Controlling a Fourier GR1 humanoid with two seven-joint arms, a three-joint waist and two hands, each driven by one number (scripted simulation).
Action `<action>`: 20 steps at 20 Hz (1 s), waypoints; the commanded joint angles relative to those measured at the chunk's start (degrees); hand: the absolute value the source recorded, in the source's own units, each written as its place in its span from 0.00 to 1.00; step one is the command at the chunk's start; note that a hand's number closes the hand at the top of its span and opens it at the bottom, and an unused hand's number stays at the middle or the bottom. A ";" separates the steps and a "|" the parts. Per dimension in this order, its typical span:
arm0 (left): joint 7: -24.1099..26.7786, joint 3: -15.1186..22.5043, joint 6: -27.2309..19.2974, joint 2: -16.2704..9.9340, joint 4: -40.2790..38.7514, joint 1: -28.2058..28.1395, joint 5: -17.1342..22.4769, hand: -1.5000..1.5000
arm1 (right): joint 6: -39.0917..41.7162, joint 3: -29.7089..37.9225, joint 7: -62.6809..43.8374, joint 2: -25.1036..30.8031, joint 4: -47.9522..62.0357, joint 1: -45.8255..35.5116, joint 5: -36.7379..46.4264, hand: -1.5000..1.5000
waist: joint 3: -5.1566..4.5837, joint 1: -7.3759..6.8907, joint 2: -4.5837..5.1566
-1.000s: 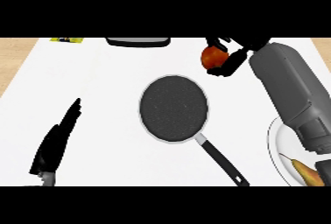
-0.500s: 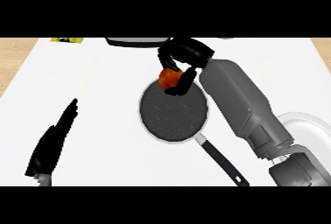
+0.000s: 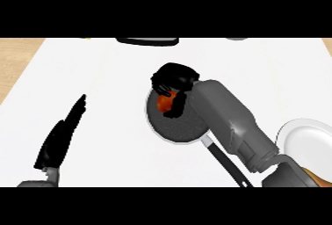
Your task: Pick the tomato from the plate and place it in the pan
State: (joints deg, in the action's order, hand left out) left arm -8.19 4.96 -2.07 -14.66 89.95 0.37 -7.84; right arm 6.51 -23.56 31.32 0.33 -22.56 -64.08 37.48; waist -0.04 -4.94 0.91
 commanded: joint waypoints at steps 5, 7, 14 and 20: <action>0.58 1.58 -0.34 1.16 -0.26 1.32 -1.53 0.50 | 13.92 -0.93 -9.23 -0.32 2.59 4.40 -13.05 0.00 | 0.04 -2.61 0.61; 1.26 1.23 -0.07 1.34 -1.77 0.71 -1.14 0.50 | 13.57 -1.47 -7.53 -0.33 -0.27 8.57 -17.21 0.00 | 0.06 -1.48 0.31; 0.19 1.99 -0.48 2.48 -3.37 3.73 -2.23 0.50 | 7.05 4.49 -9.24 -0.33 -4.10 4.73 -33.03 0.00 | 0.09 -1.52 0.56; 0.39 0.18 0.06 1.06 -0.47 0.89 -1.06 0.50 | -0.82 10.83 -11.52 -0.33 1.90 1.92 -40.90 0.00 | 0.07 -1.04 0.50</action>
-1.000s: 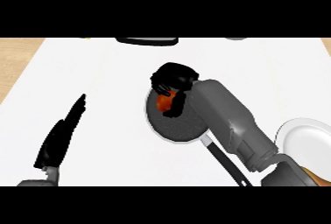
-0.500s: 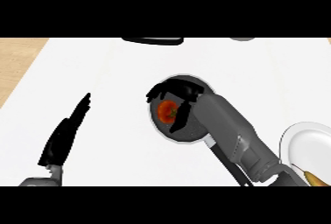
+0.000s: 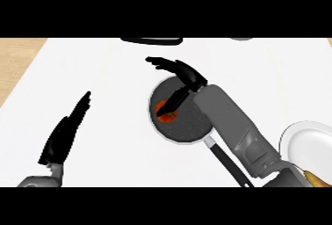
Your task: Pick the tomato from the plate and place it in the pan
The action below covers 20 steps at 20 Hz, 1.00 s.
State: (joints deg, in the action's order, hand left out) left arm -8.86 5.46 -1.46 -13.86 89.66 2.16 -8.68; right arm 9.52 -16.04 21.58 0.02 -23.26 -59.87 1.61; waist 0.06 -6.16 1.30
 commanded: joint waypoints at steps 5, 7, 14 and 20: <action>0.65 -0.44 0.30 -0.31 2.76 -4.04 0.51 0.50 | -0.32 10.25 0.77 5.32 9.11 -5.58 -6.37 0.00 | 0.02 1.55 0.31; 1.18 -0.71 -0.18 -0.07 2.00 -2.70 0.17 0.50 | 1.13 11.95 2.36 8.15 9.70 -7.78 -7.33 0.00 | 0.04 1.12 0.77; 0.84 -1.23 0.27 -0.51 2.69 -3.55 0.47 0.50 | 9.66 12.03 11.03 20.35 12.91 -5.49 -5.60 0.00 | 0.13 0.93 1.11; 2.48 -0.22 0.23 0.31 1.14 -2.24 -0.35 0.50 | 12.55 12.16 14.02 25.24 15.05 -6.31 -4.69 0.00 | 0.19 -0.32 1.95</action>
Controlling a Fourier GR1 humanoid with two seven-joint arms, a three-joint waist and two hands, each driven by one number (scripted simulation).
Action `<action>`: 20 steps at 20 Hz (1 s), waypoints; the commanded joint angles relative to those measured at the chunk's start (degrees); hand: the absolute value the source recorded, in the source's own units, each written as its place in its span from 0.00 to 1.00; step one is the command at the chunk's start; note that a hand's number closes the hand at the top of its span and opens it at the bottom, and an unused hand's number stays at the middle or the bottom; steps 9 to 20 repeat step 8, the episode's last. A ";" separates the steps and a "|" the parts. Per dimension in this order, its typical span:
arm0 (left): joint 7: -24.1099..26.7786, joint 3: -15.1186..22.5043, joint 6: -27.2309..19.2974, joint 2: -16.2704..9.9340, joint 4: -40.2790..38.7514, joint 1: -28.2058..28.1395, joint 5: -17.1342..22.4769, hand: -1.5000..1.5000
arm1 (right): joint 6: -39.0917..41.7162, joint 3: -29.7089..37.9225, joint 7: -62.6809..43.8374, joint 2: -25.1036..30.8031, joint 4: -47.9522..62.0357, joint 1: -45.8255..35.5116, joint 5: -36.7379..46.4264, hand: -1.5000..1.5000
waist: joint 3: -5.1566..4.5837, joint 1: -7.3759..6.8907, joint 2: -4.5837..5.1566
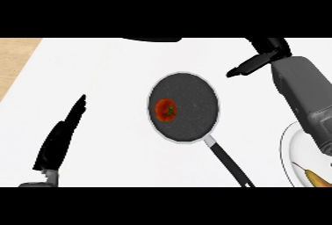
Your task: Pick the tomato from the plate and place it in the pan
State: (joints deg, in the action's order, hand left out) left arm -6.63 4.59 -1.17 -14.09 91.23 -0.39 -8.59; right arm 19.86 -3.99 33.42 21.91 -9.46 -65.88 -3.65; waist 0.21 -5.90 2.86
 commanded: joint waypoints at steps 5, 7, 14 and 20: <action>-1.90 -0.08 0.43 0.02 1.18 2.34 0.18 0.50 | 7.45 -0.33 3.35 7.83 2.83 -0.58 1.51 0.00 | 0.13 -1.06 0.51; -1.53 1.37 -0.37 1.07 0.94 2.28 -1.13 0.50 | 6.85 -0.43 4.66 7.67 3.12 -0.13 1.84 0.00 | 0.17 -1.53 0.84; 0.03 0.10 0.77 -0.15 -0.26 0.93 -0.04 0.50 | 9.55 -0.26 5.44 9.31 3.41 0.66 1.68 0.00 | 0.12 -1.35 0.75; 0.03 0.10 0.77 -0.15 -0.26 0.93 -0.04 0.50 | 9.55 -0.26 5.44 9.31 3.41 0.66 1.68 0.00 | 0.12 -1.35 0.75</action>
